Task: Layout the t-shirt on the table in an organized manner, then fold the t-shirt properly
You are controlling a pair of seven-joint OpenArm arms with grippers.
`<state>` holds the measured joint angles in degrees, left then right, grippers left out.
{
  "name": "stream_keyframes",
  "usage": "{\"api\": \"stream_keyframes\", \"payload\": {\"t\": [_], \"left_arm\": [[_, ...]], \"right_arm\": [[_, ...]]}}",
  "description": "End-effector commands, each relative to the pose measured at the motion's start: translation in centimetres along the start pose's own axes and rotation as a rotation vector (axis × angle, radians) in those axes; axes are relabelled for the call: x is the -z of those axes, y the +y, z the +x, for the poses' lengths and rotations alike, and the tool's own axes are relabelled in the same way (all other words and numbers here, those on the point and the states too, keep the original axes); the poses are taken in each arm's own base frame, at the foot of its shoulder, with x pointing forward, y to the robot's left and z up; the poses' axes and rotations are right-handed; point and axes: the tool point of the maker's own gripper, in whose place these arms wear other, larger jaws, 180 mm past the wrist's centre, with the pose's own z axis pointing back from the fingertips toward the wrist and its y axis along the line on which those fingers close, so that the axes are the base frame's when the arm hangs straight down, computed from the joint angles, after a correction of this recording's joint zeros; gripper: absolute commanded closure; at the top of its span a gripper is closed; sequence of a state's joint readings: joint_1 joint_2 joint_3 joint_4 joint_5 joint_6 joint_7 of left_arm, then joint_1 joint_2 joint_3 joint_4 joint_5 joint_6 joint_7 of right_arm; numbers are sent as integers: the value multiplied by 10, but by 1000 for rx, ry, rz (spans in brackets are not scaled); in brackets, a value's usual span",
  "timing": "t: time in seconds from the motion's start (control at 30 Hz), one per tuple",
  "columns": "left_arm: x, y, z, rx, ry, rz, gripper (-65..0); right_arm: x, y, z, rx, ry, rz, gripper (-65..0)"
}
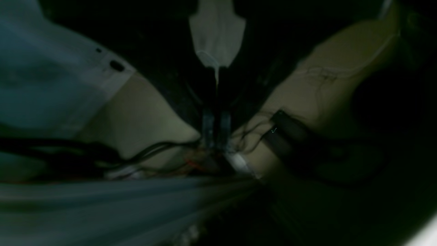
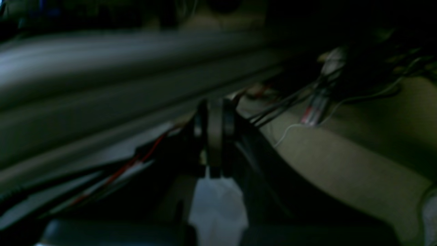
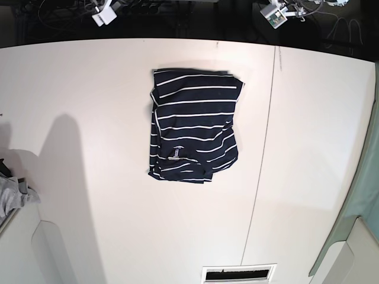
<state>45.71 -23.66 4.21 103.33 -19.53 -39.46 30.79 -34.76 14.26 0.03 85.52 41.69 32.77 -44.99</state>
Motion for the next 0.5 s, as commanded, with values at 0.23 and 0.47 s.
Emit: {"api": "stream_keyframes", "payload": {"t": [0.23, 0.47], "left_arm": [[39, -27, -101, -24, 304, -76, 0], [91, -2, -134, -11, 486, 5, 0]], "right_arm": [[22, 11, -83, -254, 290, -76, 0], [25, -45, -110, -312, 406, -267, 0]]}}
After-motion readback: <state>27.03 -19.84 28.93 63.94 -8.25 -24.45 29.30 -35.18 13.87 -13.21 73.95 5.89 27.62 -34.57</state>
